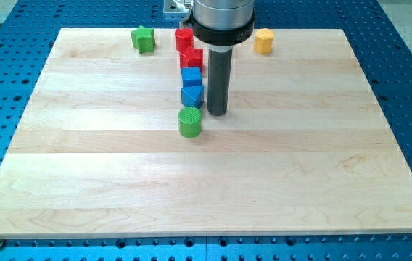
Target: Push the blue blocks green circle slightly to the left
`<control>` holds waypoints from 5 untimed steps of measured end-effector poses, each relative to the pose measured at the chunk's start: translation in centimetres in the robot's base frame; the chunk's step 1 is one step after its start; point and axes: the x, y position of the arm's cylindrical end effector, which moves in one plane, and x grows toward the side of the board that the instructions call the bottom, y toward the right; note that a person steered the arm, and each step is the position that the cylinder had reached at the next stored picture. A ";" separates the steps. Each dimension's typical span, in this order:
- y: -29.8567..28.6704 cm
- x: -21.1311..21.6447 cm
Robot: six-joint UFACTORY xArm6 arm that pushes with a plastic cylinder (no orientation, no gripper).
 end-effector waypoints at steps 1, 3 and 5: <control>0.2 -1.1; -1.6 -1.4; -1.9 -1.4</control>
